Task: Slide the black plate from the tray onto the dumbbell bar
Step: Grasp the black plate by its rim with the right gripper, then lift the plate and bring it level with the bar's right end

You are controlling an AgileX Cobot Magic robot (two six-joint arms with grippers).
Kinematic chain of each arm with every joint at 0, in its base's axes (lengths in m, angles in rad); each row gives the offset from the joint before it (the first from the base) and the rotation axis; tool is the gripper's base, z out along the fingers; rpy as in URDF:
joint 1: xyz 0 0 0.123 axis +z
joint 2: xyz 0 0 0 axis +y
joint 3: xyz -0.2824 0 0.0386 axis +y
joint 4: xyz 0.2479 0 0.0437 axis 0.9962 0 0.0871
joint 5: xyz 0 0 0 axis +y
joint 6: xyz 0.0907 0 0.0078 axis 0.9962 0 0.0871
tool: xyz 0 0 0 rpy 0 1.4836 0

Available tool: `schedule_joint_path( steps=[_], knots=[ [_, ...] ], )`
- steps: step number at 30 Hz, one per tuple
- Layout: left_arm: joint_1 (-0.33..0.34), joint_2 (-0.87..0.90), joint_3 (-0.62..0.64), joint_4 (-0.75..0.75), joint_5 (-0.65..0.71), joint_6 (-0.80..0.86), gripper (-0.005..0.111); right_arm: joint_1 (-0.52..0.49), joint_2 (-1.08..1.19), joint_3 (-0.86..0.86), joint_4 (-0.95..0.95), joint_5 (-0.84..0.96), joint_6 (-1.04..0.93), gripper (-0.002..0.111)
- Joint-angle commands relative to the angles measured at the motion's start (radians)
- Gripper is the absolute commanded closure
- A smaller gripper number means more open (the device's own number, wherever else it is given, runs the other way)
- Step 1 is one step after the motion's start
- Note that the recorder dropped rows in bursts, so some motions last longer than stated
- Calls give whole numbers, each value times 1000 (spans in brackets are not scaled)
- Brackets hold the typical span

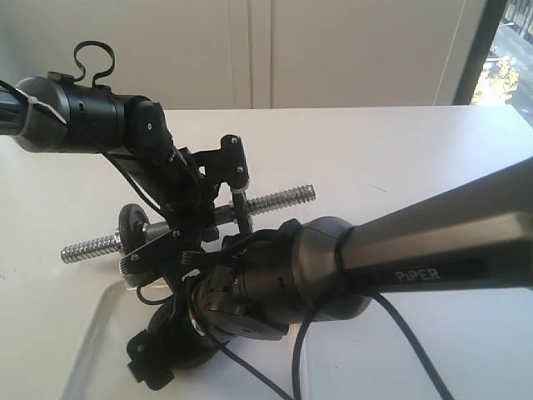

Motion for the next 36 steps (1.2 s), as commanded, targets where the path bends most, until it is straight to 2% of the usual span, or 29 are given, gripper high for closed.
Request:
schedule_joint_path(
  steps=[1, 12, 17, 24, 36],
  knots=[
    [0, -52, -23, -40, -68, -9, 107, -2, 53, 25, 51, 133, 22, 12],
    [0, -52, -23, -40, -72, -9, 107, -2, 53, 23, 57, 223, 22, 74],
    [0, -52, -23, -43, -81, -19, 107, -2, 32, 16, 73, 339, -13, 94],
    [0, -52, -23, -43, -96, -35, 107, -2, -87, 16, 95, 331, -65, 103],
    [0, -52, -23, -43, -101, -35, 107, -2, -214, 18, 97, 407, -133, 103]
  ],
)
